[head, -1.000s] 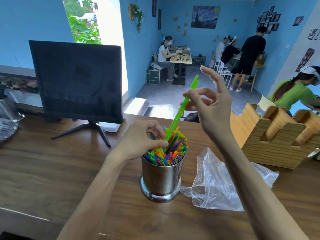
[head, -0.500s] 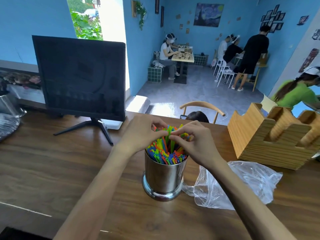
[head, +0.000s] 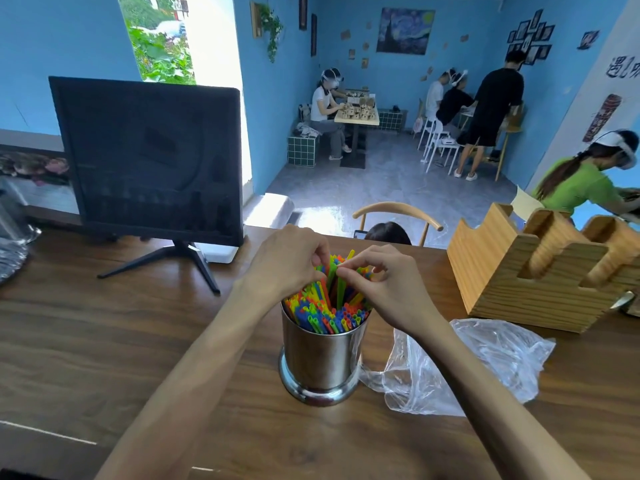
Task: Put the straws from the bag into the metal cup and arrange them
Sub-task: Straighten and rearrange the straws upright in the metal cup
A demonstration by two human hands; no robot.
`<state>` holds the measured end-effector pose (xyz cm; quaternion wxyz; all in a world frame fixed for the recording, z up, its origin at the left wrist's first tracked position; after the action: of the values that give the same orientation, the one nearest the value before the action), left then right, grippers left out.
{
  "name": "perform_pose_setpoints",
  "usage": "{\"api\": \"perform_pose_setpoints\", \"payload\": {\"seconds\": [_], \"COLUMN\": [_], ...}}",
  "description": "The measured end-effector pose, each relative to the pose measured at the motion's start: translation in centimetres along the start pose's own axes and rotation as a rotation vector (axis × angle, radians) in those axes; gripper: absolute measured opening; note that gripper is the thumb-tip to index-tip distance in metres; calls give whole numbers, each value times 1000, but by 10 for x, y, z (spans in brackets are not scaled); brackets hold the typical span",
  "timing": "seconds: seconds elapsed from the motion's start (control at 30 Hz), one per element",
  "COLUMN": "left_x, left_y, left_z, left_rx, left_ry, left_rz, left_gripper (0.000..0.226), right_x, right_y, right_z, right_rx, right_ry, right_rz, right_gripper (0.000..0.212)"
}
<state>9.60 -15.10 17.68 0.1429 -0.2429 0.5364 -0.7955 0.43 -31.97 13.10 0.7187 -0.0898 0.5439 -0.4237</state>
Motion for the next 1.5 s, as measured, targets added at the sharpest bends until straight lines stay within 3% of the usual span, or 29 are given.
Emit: {"api": "perform_pose_setpoints", "payload": {"seconds": [0.23, 0.47, 0.6, 0.8, 0.97, 1.07, 1.2, 1.33, 1.5], "left_x": [-4, 0, 9, 23, 23, 8, -14, -18, -6], "left_y": [-8, -36, -53, -68, -82, -85, -74, -50, -17], "left_z": [-4, -12, -11, -7, -11, -17, -26, -31, -31], "left_rx": [-44, 124, 300, 645, 1008, 1141, 1021, 646, 217], "left_ry": [15, 87, 161, 233, 192, 100, -71, -195, -113], "left_rz": [-197, -353, -459, -654, -781, -848, -884, -907, -714], "left_gripper": [19, 14, 12, 25, 23, 19, 15, 12, 14], "right_x": [2, -4, -16, -34, -37, -31, -22, -26, -45], "right_y": [-2, -2, 2, 7, -9, -29, -55, -73, -73], "right_z": [-2, 4, 10, 20, 28, 31, 34, 41, 47], "right_rx": [-17, -38, -93, -147, -152, -118, -44, 30, 137], "right_ry": [12, -2, -51, -45, -31, 14, 192, 265, 145], "right_rz": [-12, 28, 53, 233, 437, 588, 831, 996, 921], "right_gripper": [12, 20, 31, 17, 14, 11, 11, 35, 20]}}
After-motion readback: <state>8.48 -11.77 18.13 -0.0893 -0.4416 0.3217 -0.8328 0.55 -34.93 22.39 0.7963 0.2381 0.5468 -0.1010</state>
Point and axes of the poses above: each hand's wrist, its own z-axis towards the middle knuckle, its own y-axis out of the palm, x = y × z, the point moved 1 cm from there along z, towards the middle knuckle, and after that the axes turned 13 degrees about y, right-handed, at the moved point
